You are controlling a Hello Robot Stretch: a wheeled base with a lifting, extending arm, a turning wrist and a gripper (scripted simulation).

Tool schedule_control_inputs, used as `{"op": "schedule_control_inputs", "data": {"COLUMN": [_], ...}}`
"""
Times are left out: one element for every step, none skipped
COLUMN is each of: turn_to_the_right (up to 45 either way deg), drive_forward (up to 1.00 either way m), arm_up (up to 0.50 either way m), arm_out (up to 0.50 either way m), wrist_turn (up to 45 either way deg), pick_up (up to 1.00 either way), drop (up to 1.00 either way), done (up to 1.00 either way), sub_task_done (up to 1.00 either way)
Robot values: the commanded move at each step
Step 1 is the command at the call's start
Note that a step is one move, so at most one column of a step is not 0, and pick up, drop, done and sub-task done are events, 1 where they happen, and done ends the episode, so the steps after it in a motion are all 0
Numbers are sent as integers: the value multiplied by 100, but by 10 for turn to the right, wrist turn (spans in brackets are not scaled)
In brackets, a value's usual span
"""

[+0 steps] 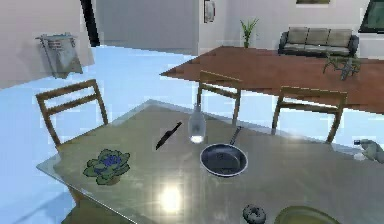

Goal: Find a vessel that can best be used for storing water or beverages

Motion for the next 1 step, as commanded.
{"op": "schedule_control_inputs", "data": {"turn_to_the_right": [0], "drive_forward": [0], "arm_up": [0], "arm_out": [0], "wrist_turn": [0], "pick_up": [0], "drop": [0], "done": [100], "sub_task_done": [0]}}
